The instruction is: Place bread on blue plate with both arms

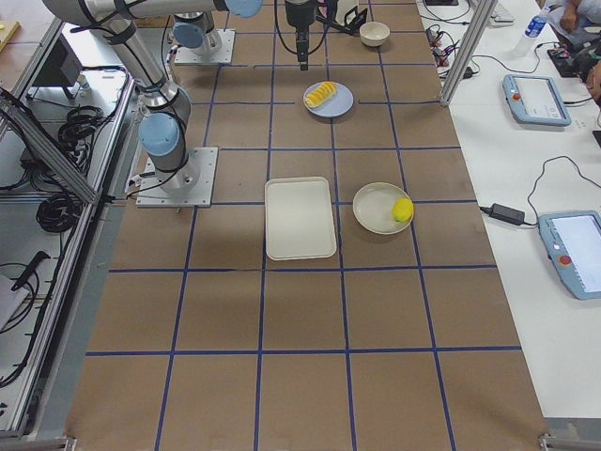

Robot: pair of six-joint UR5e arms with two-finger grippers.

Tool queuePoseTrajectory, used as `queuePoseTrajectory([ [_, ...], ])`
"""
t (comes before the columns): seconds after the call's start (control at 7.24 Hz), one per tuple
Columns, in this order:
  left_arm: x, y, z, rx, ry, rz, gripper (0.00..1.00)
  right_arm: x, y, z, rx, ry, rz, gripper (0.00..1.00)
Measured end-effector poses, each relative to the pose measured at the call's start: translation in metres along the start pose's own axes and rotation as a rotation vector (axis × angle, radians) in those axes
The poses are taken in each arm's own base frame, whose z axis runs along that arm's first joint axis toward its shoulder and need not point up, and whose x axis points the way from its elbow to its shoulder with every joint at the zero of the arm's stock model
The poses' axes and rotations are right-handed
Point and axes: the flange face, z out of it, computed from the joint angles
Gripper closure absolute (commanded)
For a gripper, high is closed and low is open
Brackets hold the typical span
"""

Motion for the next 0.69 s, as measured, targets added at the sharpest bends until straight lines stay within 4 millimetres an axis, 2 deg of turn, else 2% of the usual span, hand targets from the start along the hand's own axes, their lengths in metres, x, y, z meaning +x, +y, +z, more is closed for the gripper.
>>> queuePoseTrajectory([
  [0.41,0.0021,0.0125,-0.0028,0.009,0.002,-0.001,0.00,-0.0004,-0.0001,0.0011,-0.003,0.000,0.001,0.01],
  [0.69,0.0015,0.0105,-0.0018,0.008,0.002,-0.006,0.00,-0.0004,0.0000,0.0014,-0.004,0.000,0.002,0.01],
])
